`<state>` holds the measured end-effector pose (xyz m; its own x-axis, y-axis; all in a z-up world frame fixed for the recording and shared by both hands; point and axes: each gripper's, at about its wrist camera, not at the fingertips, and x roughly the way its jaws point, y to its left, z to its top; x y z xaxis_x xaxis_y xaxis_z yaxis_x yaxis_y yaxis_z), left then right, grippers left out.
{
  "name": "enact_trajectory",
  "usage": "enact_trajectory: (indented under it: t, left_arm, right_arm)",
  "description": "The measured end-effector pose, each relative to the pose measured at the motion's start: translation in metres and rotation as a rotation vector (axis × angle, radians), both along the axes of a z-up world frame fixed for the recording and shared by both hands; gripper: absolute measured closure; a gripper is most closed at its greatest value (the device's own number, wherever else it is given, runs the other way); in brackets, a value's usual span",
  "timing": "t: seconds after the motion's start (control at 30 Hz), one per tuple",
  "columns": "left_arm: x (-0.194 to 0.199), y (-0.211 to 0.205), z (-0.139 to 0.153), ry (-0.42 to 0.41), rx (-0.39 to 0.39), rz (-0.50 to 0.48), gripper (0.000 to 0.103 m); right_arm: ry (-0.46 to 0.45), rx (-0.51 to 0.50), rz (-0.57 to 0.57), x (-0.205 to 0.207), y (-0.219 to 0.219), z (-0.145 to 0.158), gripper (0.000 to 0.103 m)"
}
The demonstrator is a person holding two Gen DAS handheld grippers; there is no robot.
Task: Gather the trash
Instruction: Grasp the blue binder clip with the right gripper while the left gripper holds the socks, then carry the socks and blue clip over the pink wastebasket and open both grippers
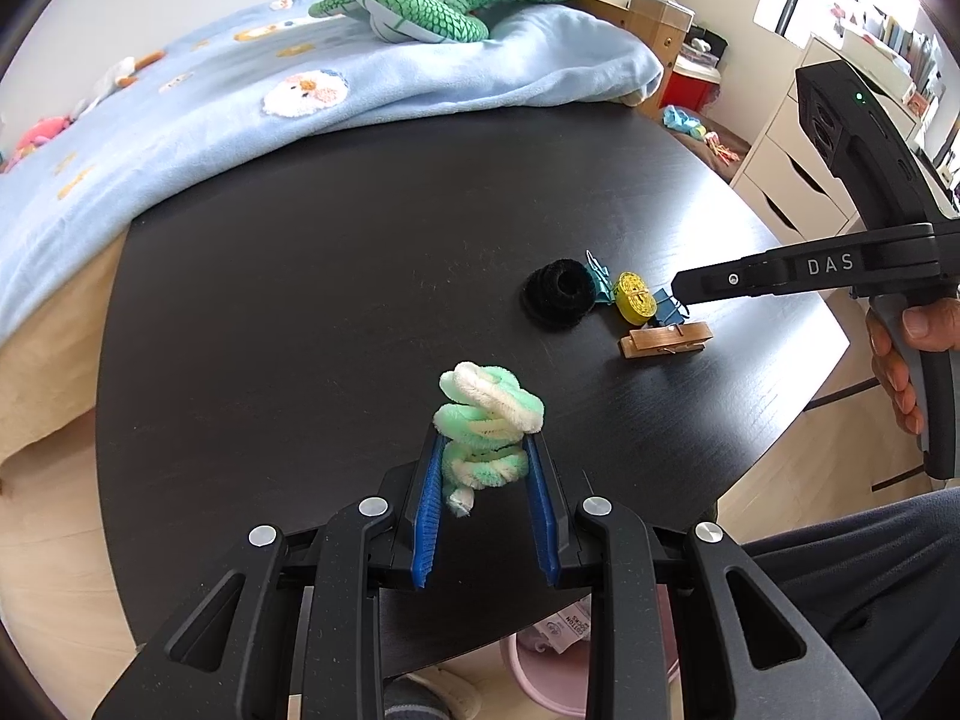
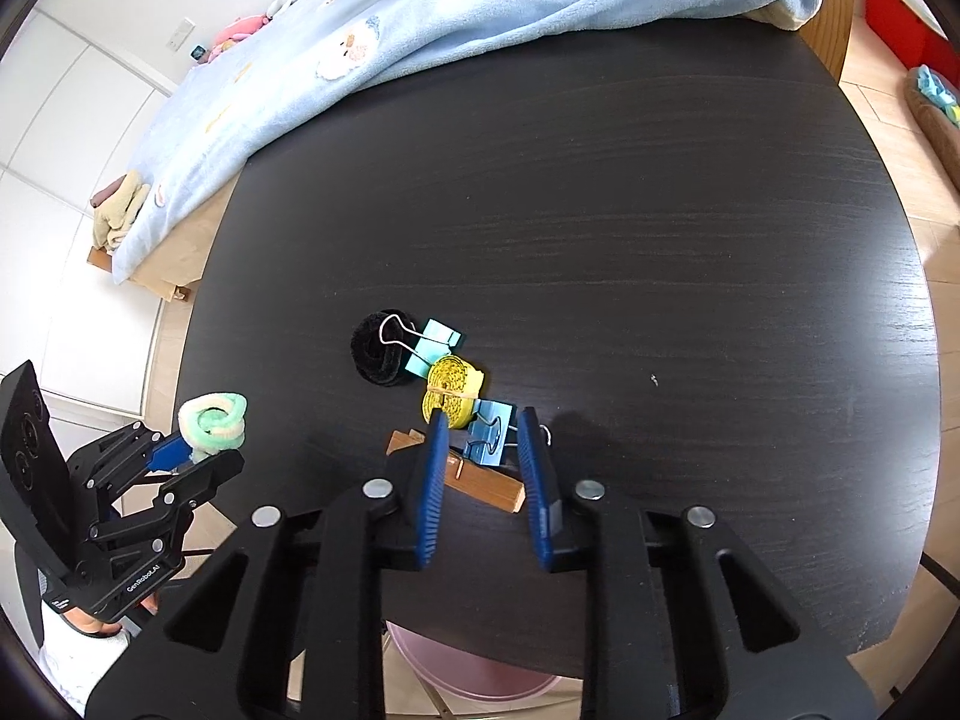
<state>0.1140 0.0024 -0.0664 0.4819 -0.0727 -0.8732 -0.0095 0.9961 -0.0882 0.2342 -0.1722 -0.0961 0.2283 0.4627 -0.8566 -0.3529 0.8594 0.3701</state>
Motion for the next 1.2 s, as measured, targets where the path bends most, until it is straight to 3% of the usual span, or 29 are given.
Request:
enact_trajectory:
  t: [0.13, 0.33, 0.77, 1.2]
  left_arm:
    - [0.0, 0.001, 0.0, 0.0, 0.0, 0.0, 0.077]
    - [0.0, 0.0, 0.001, -0.004, -0.002, -0.002, 0.077]
    - [-0.007, -0.001, 0.011, -0.018, -0.002, -0.002, 0.077]
    - [-0.036, -0.011, 0.04, -0.073, 0.02, -0.015, 0.077]
  right_arm:
    - [-0.01, -0.001, 0.002, 0.0, 0.001, 0.0, 0.094]
    - [-0.033, -0.001, 0.003, -0.002, -0.001, 0.005, 0.102]
    - [-0.101, -0.004, 0.019, -0.016, -0.006, 0.028, 0.102]
    - [-0.244, -0.052, 0.136, -0.084, 0.002, 0.074, 0.102]
